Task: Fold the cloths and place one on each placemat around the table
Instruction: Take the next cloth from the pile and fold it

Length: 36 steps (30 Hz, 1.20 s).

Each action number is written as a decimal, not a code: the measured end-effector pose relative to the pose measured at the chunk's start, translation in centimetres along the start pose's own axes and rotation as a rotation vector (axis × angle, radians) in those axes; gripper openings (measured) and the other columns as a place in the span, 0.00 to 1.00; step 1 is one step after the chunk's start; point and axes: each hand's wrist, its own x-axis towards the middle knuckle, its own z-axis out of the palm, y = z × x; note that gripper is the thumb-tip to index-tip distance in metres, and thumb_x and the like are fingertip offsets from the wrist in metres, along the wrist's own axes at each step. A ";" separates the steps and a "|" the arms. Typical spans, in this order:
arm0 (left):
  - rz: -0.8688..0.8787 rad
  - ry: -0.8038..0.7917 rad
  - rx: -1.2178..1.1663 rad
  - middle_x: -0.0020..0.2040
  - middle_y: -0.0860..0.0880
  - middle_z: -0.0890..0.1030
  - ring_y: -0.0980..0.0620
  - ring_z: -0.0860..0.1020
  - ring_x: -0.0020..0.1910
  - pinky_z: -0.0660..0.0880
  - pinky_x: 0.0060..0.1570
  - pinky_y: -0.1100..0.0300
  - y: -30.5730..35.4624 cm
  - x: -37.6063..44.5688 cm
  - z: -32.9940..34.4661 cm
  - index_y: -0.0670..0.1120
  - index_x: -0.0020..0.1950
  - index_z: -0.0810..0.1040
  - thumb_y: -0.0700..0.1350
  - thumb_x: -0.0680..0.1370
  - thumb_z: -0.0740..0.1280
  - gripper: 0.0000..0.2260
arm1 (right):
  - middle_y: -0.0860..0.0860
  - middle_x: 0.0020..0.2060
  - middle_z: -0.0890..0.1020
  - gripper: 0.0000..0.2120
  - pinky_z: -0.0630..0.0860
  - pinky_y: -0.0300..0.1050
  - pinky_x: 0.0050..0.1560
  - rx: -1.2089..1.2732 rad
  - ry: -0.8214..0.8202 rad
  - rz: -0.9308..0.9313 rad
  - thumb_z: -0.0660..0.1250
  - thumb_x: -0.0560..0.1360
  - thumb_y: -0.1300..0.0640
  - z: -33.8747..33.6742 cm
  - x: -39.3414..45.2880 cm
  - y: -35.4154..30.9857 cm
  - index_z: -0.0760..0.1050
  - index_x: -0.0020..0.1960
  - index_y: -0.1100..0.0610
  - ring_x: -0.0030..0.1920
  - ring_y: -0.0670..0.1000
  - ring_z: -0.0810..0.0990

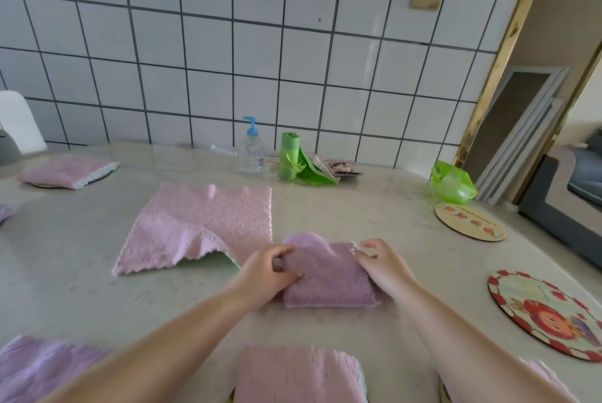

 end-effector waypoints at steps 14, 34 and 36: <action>-0.090 -0.235 0.091 0.53 0.50 0.76 0.53 0.76 0.51 0.73 0.53 0.61 1.1 0.5 -0.4 0.48 0.72 0.64 0.45 0.71 0.72 0.32 | 0.48 0.43 0.83 0.14 0.73 0.40 0.44 -0.084 -0.018 -0.098 0.64 0.72 0.60 0.4 -0.9 0.4 0.80 0.55 0.52 0.46 0.48 0.80; 0.025 -0.299 0.910 0.78 0.48 0.45 0.51 0.43 0.76 0.43 0.74 0.48 0.9 1.2 2.4 0.47 0.77 0.45 0.62 0.78 0.46 0.32 | 0.43 0.76 0.48 0.27 0.41 0.67 0.70 -0.776 -0.207 -0.266 0.45 0.79 0.40 1.7 -3.3 -1.0 0.48 0.76 0.45 0.76 0.49 0.47; -0.038 -0.293 0.934 0.78 0.48 0.45 0.50 0.45 0.76 0.42 0.73 0.46 1.0 1.2 2.0 0.47 0.77 0.45 0.65 0.77 0.46 0.34 | 0.44 0.76 0.50 0.27 0.42 0.67 0.70 -0.753 -0.193 -0.197 0.44 0.79 0.39 0.9 -3.2 -0.4 0.48 0.76 0.44 0.76 0.51 0.48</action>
